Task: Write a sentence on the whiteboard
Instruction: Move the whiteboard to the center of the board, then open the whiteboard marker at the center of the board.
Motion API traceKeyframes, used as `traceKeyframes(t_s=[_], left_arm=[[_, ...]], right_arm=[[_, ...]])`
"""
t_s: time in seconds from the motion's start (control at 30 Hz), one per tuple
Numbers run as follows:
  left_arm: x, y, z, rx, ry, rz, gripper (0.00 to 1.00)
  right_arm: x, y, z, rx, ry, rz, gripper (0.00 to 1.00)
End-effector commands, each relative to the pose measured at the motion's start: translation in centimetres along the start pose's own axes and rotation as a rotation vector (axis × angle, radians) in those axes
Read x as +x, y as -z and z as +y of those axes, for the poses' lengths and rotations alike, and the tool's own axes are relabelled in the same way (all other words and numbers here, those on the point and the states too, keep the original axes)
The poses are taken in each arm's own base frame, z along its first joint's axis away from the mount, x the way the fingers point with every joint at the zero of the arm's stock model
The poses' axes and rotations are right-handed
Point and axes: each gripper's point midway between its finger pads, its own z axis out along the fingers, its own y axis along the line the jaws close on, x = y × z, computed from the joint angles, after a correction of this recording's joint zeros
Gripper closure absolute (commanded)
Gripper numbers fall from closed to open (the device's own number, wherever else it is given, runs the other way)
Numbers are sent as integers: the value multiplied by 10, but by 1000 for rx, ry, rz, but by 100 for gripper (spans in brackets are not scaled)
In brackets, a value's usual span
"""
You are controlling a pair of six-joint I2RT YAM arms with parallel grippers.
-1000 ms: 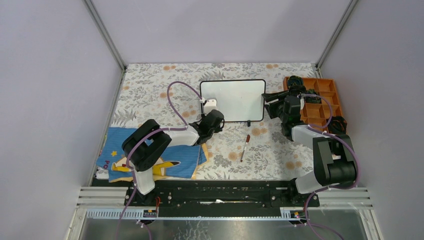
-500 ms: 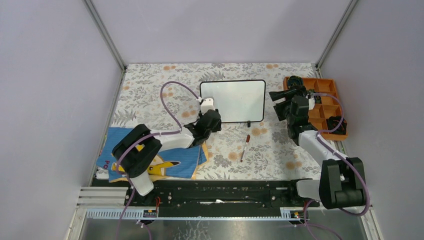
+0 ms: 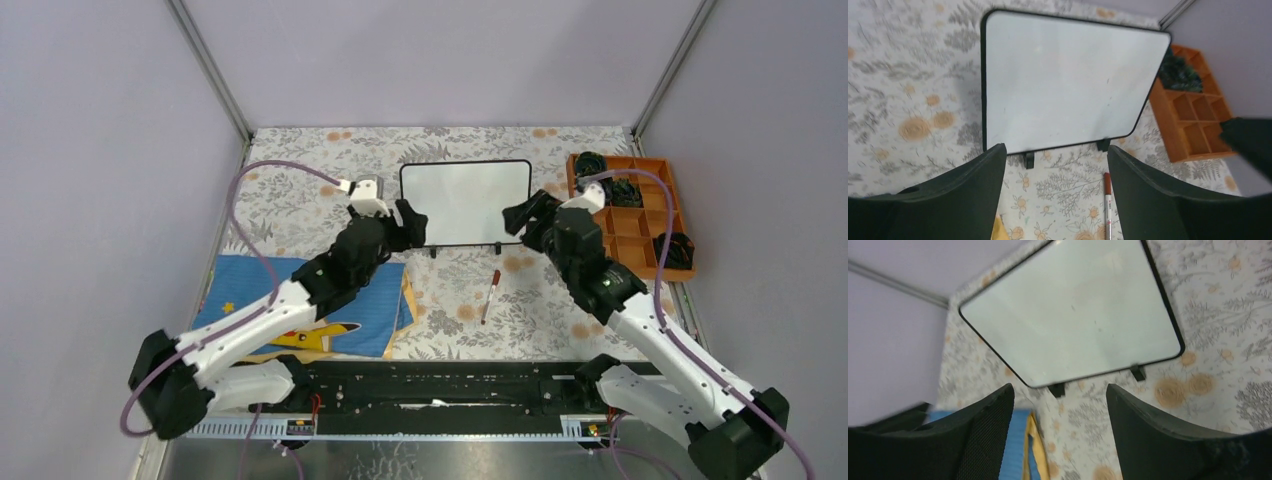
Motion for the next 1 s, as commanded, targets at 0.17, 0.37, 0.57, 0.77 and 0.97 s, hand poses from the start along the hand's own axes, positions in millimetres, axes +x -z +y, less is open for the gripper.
traceKeyframes(t_s=[0.17, 0.37, 0.57, 0.77, 0.97], left_arm=[[-63, 42, 13, 3, -226, -199, 17], [-59, 53, 19, 25, -200, -224, 16], [-62, 57, 11, 58, -186, -200, 16], [-66, 62, 14, 45, -158, -213, 16], [-63, 60, 12, 49, -149, -197, 17]], right_arm=[[104, 17, -67, 290, 314, 402, 27], [144, 13, -65, 274, 341, 593, 31], [175, -1, -70, 308, 372, 722, 34], [194, -10, -77, 341, 356, 770, 39], [208, -12, -85, 369, 348, 801, 46]])
